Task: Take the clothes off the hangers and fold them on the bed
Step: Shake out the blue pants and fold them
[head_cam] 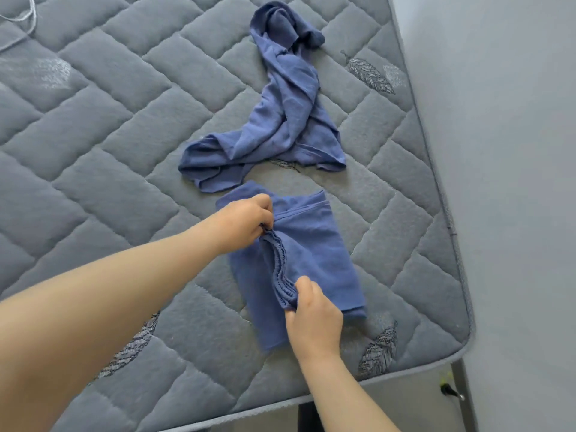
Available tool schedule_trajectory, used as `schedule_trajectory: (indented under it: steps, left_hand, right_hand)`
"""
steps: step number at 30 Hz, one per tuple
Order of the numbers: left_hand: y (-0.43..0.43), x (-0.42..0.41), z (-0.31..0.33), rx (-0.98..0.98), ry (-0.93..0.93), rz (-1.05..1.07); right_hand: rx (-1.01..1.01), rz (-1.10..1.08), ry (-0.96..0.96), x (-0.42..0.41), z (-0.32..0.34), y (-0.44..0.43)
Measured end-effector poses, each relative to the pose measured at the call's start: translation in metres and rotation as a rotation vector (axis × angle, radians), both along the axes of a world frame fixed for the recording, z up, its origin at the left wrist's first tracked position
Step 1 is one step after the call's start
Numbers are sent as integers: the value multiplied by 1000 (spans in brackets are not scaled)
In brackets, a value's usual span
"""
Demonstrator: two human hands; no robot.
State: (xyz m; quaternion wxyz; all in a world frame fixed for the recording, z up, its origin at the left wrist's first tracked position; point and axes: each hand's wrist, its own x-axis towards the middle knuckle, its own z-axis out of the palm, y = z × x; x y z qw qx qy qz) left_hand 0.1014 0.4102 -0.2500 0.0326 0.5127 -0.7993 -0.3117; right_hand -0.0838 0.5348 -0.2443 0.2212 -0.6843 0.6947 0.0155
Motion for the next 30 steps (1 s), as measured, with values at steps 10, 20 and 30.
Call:
schedule_trajectory:
  steps: [10,20,30]
  left_hand:
    - [29,18,-25,-107,-6,86]
    - [62,25,-28,-110,61,330]
    - [105,-16,-37,516,306,1255]
  right_hand:
    - [128,157,49,12,-27,12]
    - [286,305,1,9,-12,13]
    - [-11,57,-62,-33,-2,-35]
